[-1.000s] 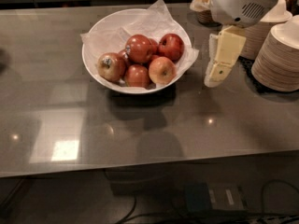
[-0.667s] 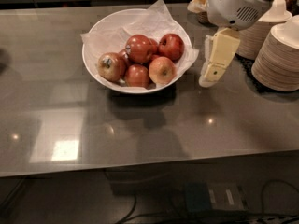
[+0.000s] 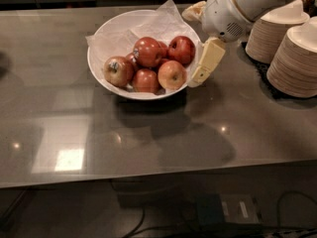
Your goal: Pick apple from white bowl
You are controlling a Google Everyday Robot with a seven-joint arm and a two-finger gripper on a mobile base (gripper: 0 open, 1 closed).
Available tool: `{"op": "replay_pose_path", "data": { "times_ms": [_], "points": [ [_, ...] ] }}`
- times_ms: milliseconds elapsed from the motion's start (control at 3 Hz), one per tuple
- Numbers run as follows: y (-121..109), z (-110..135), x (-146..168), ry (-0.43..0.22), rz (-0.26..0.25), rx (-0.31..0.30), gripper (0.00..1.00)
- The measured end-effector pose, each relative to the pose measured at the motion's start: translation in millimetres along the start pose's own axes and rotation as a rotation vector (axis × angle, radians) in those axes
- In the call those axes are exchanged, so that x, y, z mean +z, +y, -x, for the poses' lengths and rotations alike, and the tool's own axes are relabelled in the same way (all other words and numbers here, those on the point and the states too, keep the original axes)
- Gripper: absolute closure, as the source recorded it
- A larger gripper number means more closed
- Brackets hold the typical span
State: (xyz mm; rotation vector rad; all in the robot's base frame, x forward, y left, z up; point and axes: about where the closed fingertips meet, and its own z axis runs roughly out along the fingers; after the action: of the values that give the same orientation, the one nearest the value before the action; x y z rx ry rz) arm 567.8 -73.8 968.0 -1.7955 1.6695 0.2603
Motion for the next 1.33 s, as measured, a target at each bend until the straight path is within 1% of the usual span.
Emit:
{"op": "replay_pose_path", "data": {
  "times_ms": [333, 667, 1000, 1333],
  "points": [
    [-16.7, 1.9, 25.4, -0.101, 0.018, 0.014, 0.0],
    [-26.3, 6.4, 43.4, -0.19, 0.053, 0.023, 0.09],
    [-31.7, 15.5, 54.7, -0.245, 0.097, 0.016, 0.12],
    [-34.4, 22.3, 61.4, -0.285, 0.13, 0.013, 0.13]
  ]
}}
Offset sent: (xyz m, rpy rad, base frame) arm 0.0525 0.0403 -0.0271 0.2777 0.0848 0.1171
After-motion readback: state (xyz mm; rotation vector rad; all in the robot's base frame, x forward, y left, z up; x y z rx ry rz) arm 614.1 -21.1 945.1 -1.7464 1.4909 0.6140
